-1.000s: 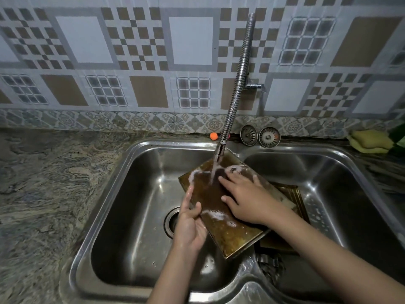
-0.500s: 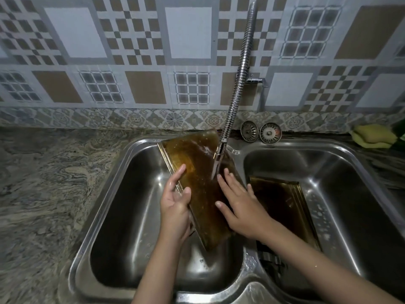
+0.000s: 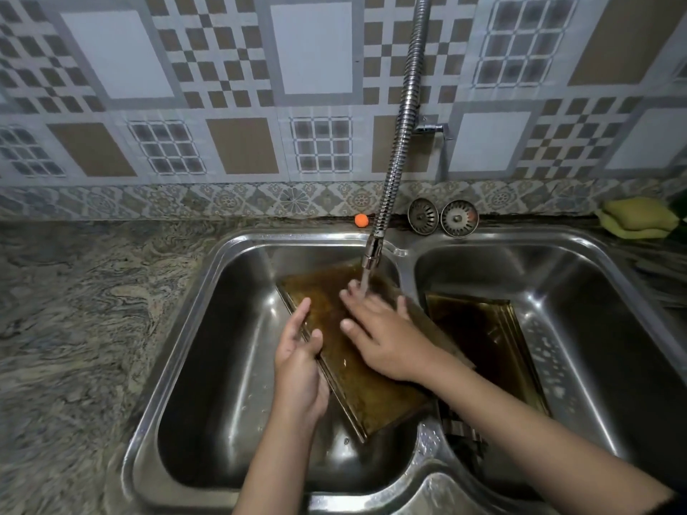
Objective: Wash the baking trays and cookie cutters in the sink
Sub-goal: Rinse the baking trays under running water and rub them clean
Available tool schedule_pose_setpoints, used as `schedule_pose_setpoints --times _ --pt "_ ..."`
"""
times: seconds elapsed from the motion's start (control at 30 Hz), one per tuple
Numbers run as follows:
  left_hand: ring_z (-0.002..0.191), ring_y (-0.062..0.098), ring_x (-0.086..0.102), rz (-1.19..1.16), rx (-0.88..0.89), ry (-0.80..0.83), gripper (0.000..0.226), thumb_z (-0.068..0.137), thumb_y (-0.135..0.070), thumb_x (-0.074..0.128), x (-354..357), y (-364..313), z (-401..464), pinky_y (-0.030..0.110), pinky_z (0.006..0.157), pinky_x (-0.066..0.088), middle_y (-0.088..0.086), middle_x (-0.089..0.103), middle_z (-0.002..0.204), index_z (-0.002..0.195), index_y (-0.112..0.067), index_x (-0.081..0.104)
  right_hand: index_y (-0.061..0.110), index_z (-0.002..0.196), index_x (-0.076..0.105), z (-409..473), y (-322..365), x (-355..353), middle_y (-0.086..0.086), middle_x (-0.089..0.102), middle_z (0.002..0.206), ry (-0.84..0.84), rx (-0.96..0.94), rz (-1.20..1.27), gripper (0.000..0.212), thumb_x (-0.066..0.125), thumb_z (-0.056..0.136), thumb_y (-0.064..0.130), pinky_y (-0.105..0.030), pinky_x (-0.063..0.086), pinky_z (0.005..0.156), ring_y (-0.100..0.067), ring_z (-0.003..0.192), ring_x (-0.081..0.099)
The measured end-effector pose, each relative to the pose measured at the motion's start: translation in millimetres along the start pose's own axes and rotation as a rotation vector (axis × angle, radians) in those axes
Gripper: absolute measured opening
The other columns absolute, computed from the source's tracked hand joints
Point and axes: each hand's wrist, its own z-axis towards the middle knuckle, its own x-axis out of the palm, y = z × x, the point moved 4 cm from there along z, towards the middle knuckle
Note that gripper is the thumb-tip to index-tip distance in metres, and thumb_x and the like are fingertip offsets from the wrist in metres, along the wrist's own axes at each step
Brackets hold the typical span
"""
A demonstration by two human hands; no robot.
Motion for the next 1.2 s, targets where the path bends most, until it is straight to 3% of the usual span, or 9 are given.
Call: schedule_pose_setpoints --times 0.1,0.23,0.33,0.47,0.63,0.73,0.93,1.03,1.2 --pt "0.113 0.030 0.060 -0.012 -0.076 -0.079 0.045 0.095 0.006 0.037 -9 3 2 0.045 0.095 0.050 0.016 0.061 0.126 0.117 -0.025 0.063 0.031 0.152 0.010 -13 15 21 0.011 -0.003 0.160 0.173 -0.149 -0.014 0.058 0.026 0.099 0.048 -0.045 -0.010 0.111 -0.006 0.145 -0.008" --pt "0.097 0.029 0.067 -0.019 -0.101 -0.140 0.046 0.095 0.006 0.036 -23 -9 5 0.037 0.063 0.060 0.014 0.067 0.112 0.116 -0.024 0.063 0.031 0.152 0.005 -13 -15 14 0.009 -0.006 0.160 0.246 -0.024 -0.051 0.059 0.025 0.100 0.050 -0.048 -0.009 0.114 -0.009 0.146 -0.008" --pt "0.090 0.026 0.070 0.032 -0.126 -0.072 0.047 0.093 0.009 0.036 -17 -2 1 0.035 0.062 0.060 0.014 0.070 0.108 0.118 -0.021 0.063 0.023 0.153 0.005 2 -24 5 0.001 -0.003 0.161 0.172 0.136 -0.070 0.062 0.024 0.100 0.048 -0.056 -0.006 0.116 -0.016 0.147 -0.007" --pt "0.102 0.027 0.067 0.032 -0.142 -0.019 0.046 0.093 0.007 0.037 -7 2 2 0.039 0.082 0.056 0.015 0.067 0.116 0.123 -0.018 0.061 0.022 0.153 0.012 2 16 17 0.004 -0.002 0.161 0.050 -0.050 -0.061 0.061 0.029 0.099 0.046 -0.049 -0.008 0.114 -0.012 0.147 -0.006" --pt "0.088 0.017 0.072 0.066 -0.057 -0.096 0.043 0.095 0.004 0.036 -38 -14 14 0.029 0.061 0.058 0.004 0.072 0.105 0.114 -0.022 0.066 0.027 0.152 0.008 -31 8 32 0.009 -0.004 0.160 0.013 -0.165 -0.102 0.063 0.027 0.097 0.050 -0.037 -0.008 0.116 -0.004 0.144 -0.013" --pt "0.085 0.018 0.072 0.085 -0.075 -0.068 0.045 0.093 0.006 0.037 -40 -1 13 0.031 0.060 0.057 0.004 0.074 0.103 0.109 -0.023 0.068 0.025 0.152 0.013 -10 -18 10 0.001 0.001 0.161 -0.023 0.034 -0.181 0.060 0.028 0.099 0.047 -0.054 -0.004 0.117 -0.012 0.146 -0.011" --pt "0.115 0.027 0.059 -0.031 -0.008 0.074 0.047 0.090 0.008 0.035 -5 1 23 0.044 0.100 0.047 0.015 0.062 0.125 0.119 -0.019 0.060 0.014 0.151 0.018 7 25 8 -0.004 0.004 0.161 -0.156 -0.138 -0.299 0.061 0.029 0.097 0.040 -0.058 -0.006 0.113 -0.020 0.148 0.000" --pt "0.099 0.020 0.069 -0.119 0.074 0.077 0.045 0.090 0.006 0.034 -9 -21 34 0.034 0.081 0.057 0.008 0.071 0.109 0.118 -0.020 0.058 0.019 0.152 0.016 -13 28 12 -0.001 0.002 0.160 -0.146 -0.298 -0.405 0.061 0.026 0.096 0.041 -0.048 -0.010 0.113 -0.017 0.146 -0.006" --pt "0.089 0.015 0.067 -0.112 0.091 0.022 0.045 0.091 0.006 0.034 -17 -20 35 0.035 0.076 0.056 0.002 0.067 0.108 0.112 -0.024 0.061 0.036 0.151 0.007 -2 -16 -36 0.000 -0.001 0.161 -0.178 -0.065 -0.434 0.056 0.025 0.099 0.047 -0.061 -0.010 0.110 -0.020 0.146 -0.012"
